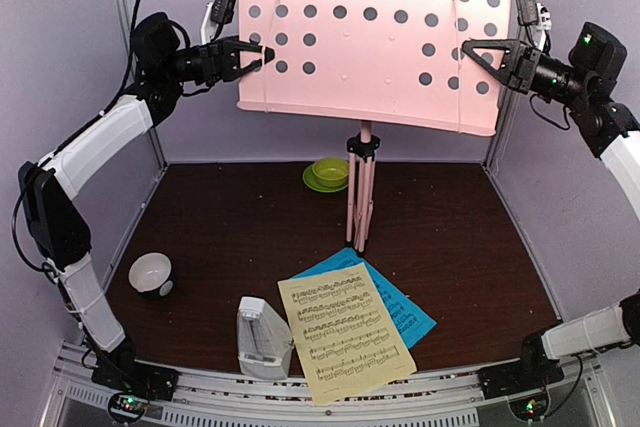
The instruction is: Set up the instrument practice props
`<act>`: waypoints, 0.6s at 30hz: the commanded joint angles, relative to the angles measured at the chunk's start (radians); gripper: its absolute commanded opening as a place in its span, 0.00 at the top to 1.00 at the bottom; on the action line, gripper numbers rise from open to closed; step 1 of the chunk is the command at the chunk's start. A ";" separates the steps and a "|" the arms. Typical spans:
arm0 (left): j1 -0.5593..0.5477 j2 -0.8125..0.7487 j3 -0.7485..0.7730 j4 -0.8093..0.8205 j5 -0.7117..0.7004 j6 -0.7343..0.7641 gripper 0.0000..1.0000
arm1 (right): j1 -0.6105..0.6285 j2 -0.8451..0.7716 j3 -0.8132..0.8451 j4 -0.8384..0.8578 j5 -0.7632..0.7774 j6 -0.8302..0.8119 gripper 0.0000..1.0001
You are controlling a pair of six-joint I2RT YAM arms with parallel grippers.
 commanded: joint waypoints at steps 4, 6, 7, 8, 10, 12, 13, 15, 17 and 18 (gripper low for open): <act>0.009 -0.017 0.055 0.071 -0.161 0.060 0.71 | 0.001 -0.061 -0.075 0.118 0.118 0.030 1.00; 0.015 -0.020 0.058 0.059 -0.195 0.074 0.60 | 0.001 -0.080 -0.118 0.198 0.144 0.043 1.00; 0.018 -0.024 0.060 0.052 -0.219 0.089 0.55 | 0.001 -0.084 -0.134 0.228 0.156 0.048 1.00; 0.020 -0.029 0.060 0.040 -0.246 0.097 0.50 | 0.001 -0.088 -0.145 0.253 0.172 0.055 1.00; 0.027 -0.049 0.059 -0.007 -0.313 0.151 0.41 | 0.001 -0.094 -0.163 0.302 0.210 0.069 1.00; 0.036 -0.079 0.047 -0.076 -0.385 0.219 0.34 | 0.001 -0.105 -0.186 0.375 0.253 0.094 1.00; 0.040 -0.103 0.026 -0.112 -0.434 0.255 0.33 | 0.001 -0.112 -0.200 0.411 0.280 0.108 1.00; 0.043 -0.176 -0.070 -0.122 -0.566 0.303 0.32 | 0.003 -0.127 -0.223 0.469 0.327 0.129 1.00; 0.043 -0.253 -0.201 -0.090 -0.713 0.326 0.31 | 0.003 -0.138 -0.244 0.510 0.368 0.147 1.00; 0.043 -0.291 -0.270 -0.080 -0.777 0.336 0.31 | 0.003 -0.144 -0.251 0.521 0.385 0.152 1.00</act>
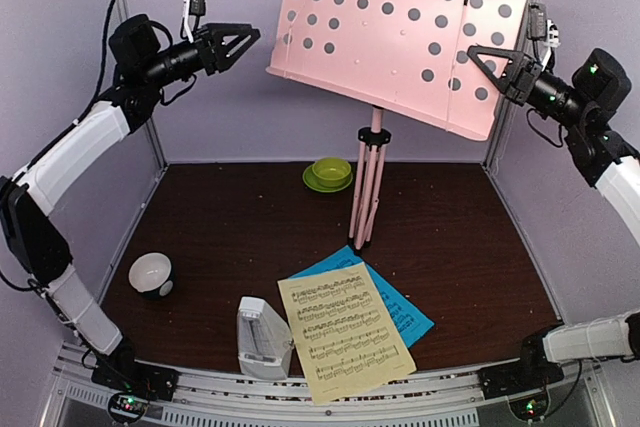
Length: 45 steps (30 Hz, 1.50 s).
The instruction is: Set up the instrument practice props
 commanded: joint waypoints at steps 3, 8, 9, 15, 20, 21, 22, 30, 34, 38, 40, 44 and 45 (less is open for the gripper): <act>0.001 -0.268 -0.356 0.048 -0.469 0.139 0.31 | -0.011 -0.058 -0.048 0.261 0.296 0.062 1.00; -0.053 -0.336 -0.599 0.055 -0.569 0.159 0.31 | 0.005 -0.058 -0.068 0.294 0.315 0.081 1.00; -0.081 -0.329 -0.621 0.048 -0.587 0.173 0.30 | 0.010 -0.055 -0.068 0.303 0.317 0.087 1.00; -0.239 -0.165 -0.618 0.047 -0.656 0.224 0.32 | 0.046 -0.034 -0.056 0.324 0.299 0.100 1.00; -0.305 0.024 -0.536 0.140 -0.635 0.176 0.34 | 0.056 -0.033 -0.054 0.313 0.293 0.097 1.00; -0.314 0.057 -0.515 0.151 -0.628 0.165 0.35 | 0.057 -0.033 -0.049 0.306 0.292 0.095 1.00; -0.321 0.093 -0.493 0.159 -0.612 0.155 0.35 | 0.059 -0.032 -0.045 0.298 0.290 0.091 1.00; -0.393 0.297 -0.324 0.163 -0.575 0.155 0.38 | 0.072 -0.020 -0.041 0.280 0.291 0.088 1.00; -0.407 0.346 -0.251 0.141 -0.581 0.173 0.39 | 0.080 -0.012 -0.028 0.258 0.295 0.075 1.00; -0.407 0.398 -0.193 0.139 -0.572 0.165 0.41 | 0.089 0.002 -0.011 0.247 0.297 0.070 1.00; -0.407 0.421 -0.171 0.142 -0.557 0.160 0.42 | 0.095 0.010 -0.002 0.239 0.300 0.066 1.00; -0.407 0.453 -0.154 0.130 -0.581 0.162 0.44 | 0.107 0.026 0.022 0.226 0.306 0.066 1.00; -0.407 0.462 -0.146 0.124 -0.588 0.168 0.44 | 0.111 0.026 0.025 0.222 0.310 0.066 1.00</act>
